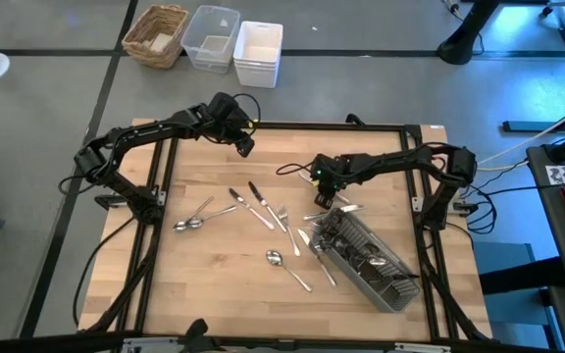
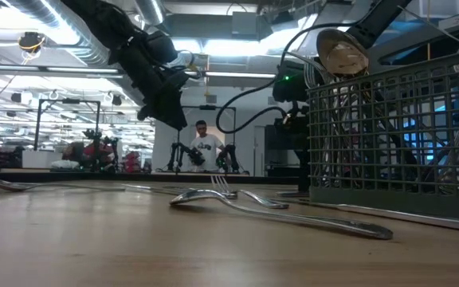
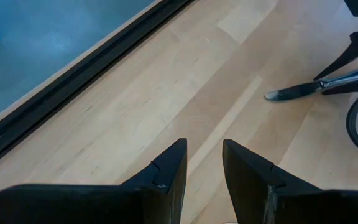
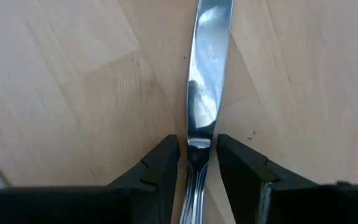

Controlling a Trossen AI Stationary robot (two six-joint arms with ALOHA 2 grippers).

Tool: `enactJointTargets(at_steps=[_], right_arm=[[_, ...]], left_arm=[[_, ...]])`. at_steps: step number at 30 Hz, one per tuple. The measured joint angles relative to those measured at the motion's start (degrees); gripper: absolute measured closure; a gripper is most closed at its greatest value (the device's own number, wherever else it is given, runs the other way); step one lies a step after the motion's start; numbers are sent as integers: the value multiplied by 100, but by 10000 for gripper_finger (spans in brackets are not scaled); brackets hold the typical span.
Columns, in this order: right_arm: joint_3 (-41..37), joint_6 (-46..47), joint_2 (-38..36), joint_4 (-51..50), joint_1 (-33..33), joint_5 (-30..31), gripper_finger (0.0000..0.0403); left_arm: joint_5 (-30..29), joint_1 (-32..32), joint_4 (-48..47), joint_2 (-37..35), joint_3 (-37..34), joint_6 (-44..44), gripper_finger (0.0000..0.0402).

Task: Sort silverware
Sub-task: Put the silver table knife into the gray silverware basket

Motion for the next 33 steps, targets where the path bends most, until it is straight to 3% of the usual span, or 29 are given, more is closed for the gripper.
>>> enactJointTargets(at_steps=[6, 15, 25, 33], right_arm=[[17, -4, 139, -141, -60, -21, 297], [37, -13, 264, -148, -118, -489, 381], [288, -11, 302, -319, -118, -564, 360], [580, -48, 321, -658, -114, -653, 374]], left_arm=[[0, 0, 117, 0, 0, 24, 306], [0, 0, 133, 0, 2, 24, 306], [0, 0, 152, 0, 2, 4, 306], [1, -8, 152, 0, 2, -101, 306]])
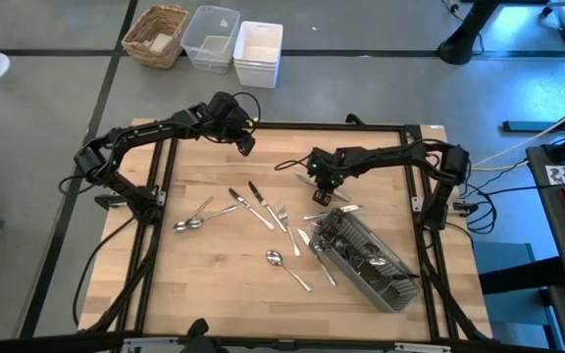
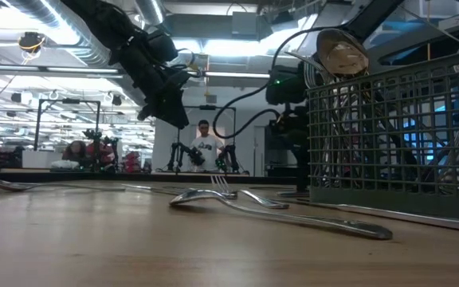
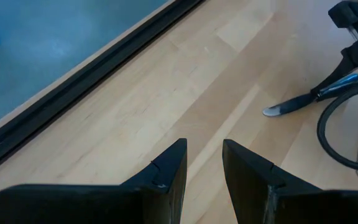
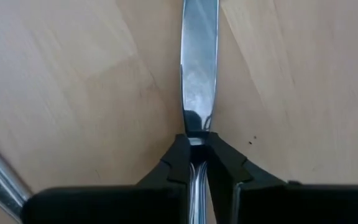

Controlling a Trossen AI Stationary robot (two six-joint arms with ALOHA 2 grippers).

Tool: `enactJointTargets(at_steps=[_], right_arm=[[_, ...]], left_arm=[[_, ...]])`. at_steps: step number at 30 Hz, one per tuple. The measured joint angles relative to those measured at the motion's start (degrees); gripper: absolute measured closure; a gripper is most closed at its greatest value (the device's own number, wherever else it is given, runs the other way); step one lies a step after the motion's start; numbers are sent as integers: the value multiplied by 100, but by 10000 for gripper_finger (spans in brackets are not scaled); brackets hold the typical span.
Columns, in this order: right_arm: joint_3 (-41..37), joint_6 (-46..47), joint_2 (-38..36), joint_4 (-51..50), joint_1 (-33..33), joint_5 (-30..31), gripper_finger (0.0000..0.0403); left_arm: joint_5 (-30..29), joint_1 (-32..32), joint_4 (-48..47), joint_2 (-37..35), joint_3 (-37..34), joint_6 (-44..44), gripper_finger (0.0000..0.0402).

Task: Sort silverware
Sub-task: Put the silver table knife into the gray silverware basket

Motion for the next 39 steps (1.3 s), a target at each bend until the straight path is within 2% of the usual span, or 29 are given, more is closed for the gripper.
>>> enactJointTargets(at_steps=[5, 13, 26, 35, 39], right_arm=[[91, -3, 6, 70, 11, -357, 373], [95, -11, 0, 76, 9, -654, 401], [95, 20, -9, 62, 9, -618, 384], [93, 35, -9, 20, 4, -1314, 383], [93, 37, -9, 22, 4, -1325, 383]], left_arm=[[-1, -47, -2, 0, 0, -47, 306], [1, -218, -8, 0, 0, -47, 306], [1, -464, -11, 0, 0, -45, 306], [0, -541, -9, 0, 2, -45, 306], [-1, -541, -4, 0, 2, -6, 306]])
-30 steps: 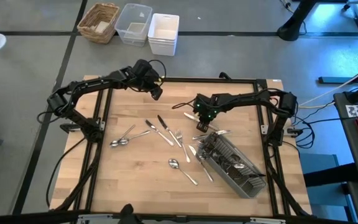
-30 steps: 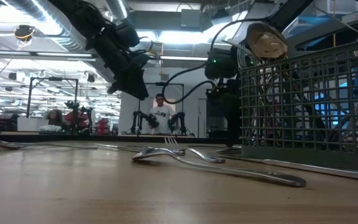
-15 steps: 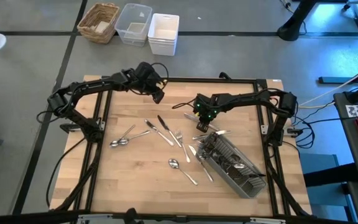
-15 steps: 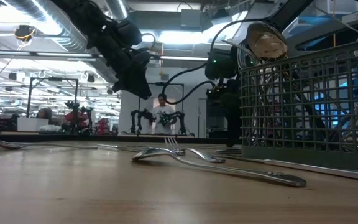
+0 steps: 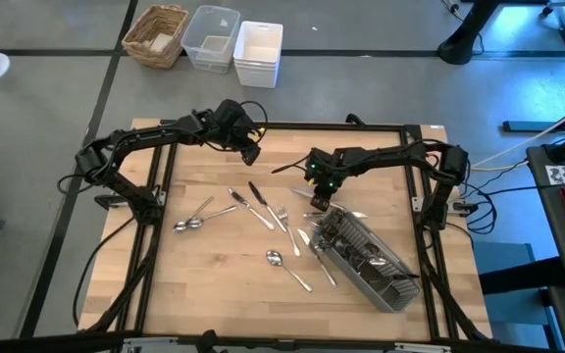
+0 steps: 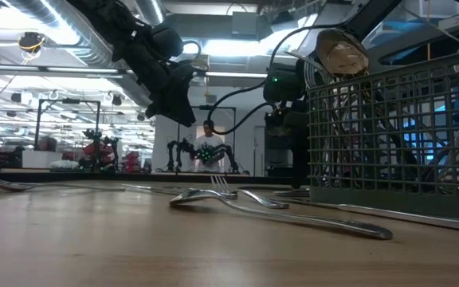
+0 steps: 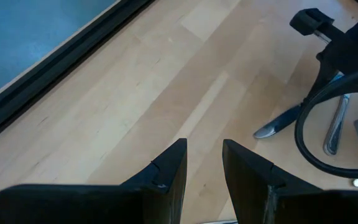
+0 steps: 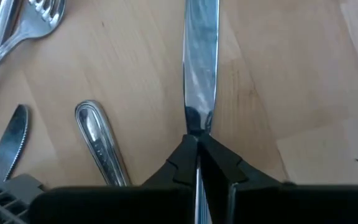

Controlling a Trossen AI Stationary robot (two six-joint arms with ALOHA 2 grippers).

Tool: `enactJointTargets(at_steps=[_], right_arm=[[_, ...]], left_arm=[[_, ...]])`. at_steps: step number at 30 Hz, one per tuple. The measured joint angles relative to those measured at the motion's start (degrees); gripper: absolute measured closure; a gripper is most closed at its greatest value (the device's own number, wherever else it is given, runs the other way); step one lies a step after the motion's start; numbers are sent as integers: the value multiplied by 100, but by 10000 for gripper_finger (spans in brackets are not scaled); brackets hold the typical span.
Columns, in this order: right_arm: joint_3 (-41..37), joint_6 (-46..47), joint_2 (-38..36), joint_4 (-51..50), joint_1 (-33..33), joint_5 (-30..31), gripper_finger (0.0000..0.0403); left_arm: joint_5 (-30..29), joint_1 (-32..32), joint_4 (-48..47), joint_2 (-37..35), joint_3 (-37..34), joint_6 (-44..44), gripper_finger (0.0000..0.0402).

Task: Sort silverware
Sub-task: Put the silver table knife into the gray silverware basket

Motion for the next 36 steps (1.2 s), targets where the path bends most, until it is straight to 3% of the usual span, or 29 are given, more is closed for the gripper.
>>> enactJointTargets(at_steps=[4, 11, 15, 36], right_arm=[[0, 0, 0, -8, 0, -5, 363], [0, 9, 0, -252, 0, 86, 279], [110, 8, -2, -567, 0, 80, 254], [-70, -55, 113, -268, 376, 906, 248]], left_arm=[[0, 2, 0, 0, 0, 0, 306], [0, 2, 0, 0, 0, 2, 306], [-2, 4, 0, 0, 0, 2, 306], [-7, 4, 2, 0, 0, 77, 306]])
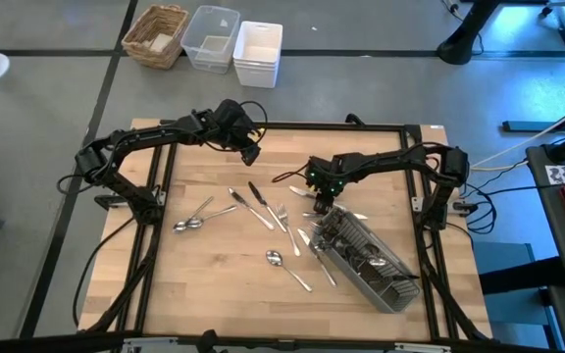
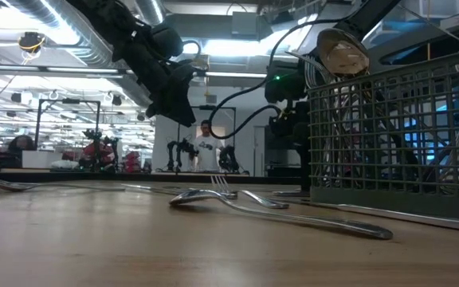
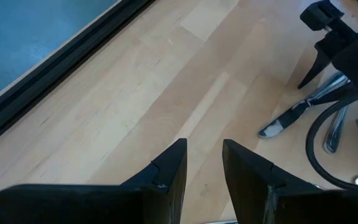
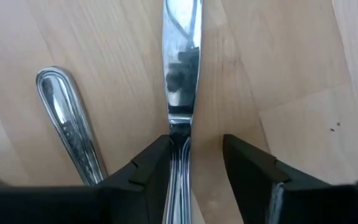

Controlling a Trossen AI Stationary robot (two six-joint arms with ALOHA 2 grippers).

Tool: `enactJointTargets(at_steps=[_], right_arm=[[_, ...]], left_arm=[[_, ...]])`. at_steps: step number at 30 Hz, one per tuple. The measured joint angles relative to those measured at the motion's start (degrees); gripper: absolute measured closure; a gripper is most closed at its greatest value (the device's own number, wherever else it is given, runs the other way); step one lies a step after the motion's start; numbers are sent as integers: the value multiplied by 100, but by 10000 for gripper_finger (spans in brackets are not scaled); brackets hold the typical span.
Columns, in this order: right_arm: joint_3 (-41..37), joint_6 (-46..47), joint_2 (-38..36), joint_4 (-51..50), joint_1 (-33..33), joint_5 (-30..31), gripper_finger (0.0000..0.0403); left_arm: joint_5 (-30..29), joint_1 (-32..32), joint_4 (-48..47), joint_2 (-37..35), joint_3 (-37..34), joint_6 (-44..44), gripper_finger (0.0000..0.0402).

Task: Sort silverware
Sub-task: Put the silver table knife into the gray silverware basket

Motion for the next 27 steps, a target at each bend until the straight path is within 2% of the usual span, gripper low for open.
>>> enactJointTargets(at_steps=[8, 15, 23, 27], right_arm=[[46, 13, 148, -32, 2, -7, 248], [544, 20, 212, -549, 2, -46, 249], [730, 62, 225, -521, 11, -546, 249], [730, 55, 219, -600, 55, -350, 249]], left_arm=[[0, 0, 0, 0, 0, 65, 306], [0, 0, 0, 0, 0, 63, 306], [2, 0, -8, 0, 0, 57, 306], [2, 0, -24, 0, 0, 59, 306]])
